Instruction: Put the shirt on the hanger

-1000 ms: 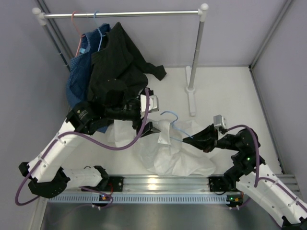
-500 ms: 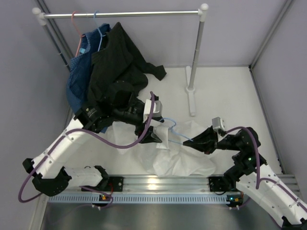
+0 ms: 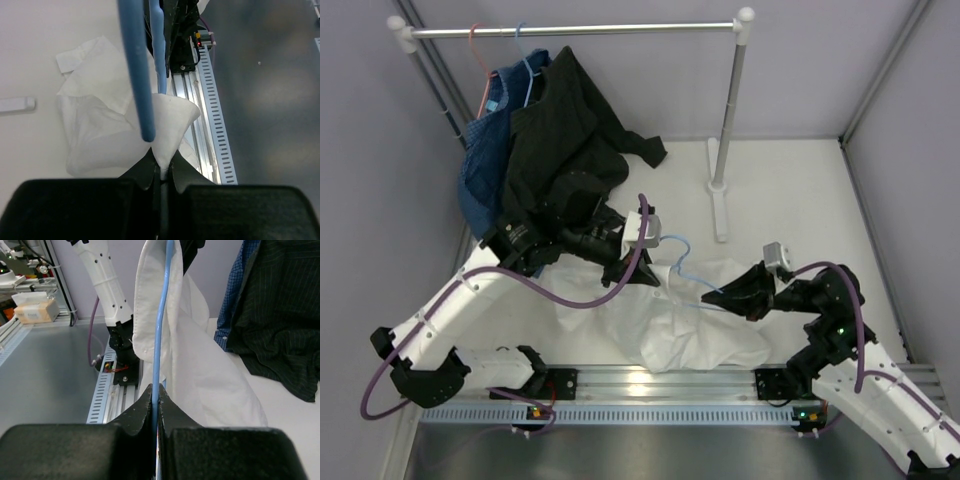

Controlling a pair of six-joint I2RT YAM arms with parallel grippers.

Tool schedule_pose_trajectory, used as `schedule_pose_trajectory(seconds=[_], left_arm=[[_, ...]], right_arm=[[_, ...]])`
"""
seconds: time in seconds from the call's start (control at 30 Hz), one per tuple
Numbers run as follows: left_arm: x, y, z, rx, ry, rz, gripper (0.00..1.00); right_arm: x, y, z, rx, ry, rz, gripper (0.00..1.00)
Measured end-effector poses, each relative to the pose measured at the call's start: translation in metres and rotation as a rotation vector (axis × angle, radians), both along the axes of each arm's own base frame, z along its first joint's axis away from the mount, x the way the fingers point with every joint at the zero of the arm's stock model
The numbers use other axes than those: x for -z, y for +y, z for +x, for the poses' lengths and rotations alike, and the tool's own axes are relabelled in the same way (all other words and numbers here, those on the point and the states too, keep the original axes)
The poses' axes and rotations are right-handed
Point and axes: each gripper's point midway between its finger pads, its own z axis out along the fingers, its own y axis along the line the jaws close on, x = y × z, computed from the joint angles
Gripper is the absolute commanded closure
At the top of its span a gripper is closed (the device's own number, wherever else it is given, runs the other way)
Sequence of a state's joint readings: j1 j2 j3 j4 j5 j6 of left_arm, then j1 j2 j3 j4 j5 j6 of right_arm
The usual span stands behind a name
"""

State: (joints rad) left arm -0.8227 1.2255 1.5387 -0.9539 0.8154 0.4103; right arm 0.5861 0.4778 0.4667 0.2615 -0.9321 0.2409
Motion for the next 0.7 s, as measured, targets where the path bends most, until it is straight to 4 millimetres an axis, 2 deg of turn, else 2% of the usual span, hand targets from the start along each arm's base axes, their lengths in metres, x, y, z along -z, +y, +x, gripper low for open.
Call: schedule_pose_trajectory(seconds=[0.03,0.07,0.1,0.13,0.23,0.33,0.43,0.5,0.6,0.7], left_arm=[[0.000,0.000,0.000,0.000,-0.001,-0.001,1.00],[0.000,0.000,0.000,-0.001,-0.002,-0.001,1.00],[-0.001,0.000,0.000,-0.003,-0.004,-0.001,1.00],[0.000,0.001,0.001,-0.008,-0.006,0.002,1.00],[0.002,0.001,0.007,-0.036,-0.022,0.013,1.00],[0.006,0.003,0.017,-0.097,-0.042,0.035,1.00],[0.013,0.008,0.031,-0.190,-0.073,0.048,1.00],[0.019,0.013,0.040,-0.263,-0.093,0.054,1.00],[0.024,0.021,0.051,-0.364,-0.122,0.043,1.00],[0.021,0.023,0.059,-0.419,-0.140,0.020,1.00]], right_arm=[[0.000,0.000,0.000,0.002,0.004,0.002,0.99],[-0.001,0.000,0.001,0.006,0.007,0.003,0.86],[-0.001,0.000,0.002,0.011,0.012,0.005,0.69],[-0.001,0.000,0.003,0.017,0.021,0.007,0.01],[-0.003,-0.002,0.010,0.074,0.020,0.017,0.01],[-0.003,-0.012,0.027,0.215,0.076,0.024,0.01],[0.000,-0.039,0.052,0.477,0.217,0.046,0.00],[0.000,-0.060,0.062,0.624,0.274,0.075,0.01],[-0.003,-0.087,0.056,0.731,0.293,0.141,0.06],[-0.006,-0.093,0.047,0.725,0.304,0.180,0.11]])
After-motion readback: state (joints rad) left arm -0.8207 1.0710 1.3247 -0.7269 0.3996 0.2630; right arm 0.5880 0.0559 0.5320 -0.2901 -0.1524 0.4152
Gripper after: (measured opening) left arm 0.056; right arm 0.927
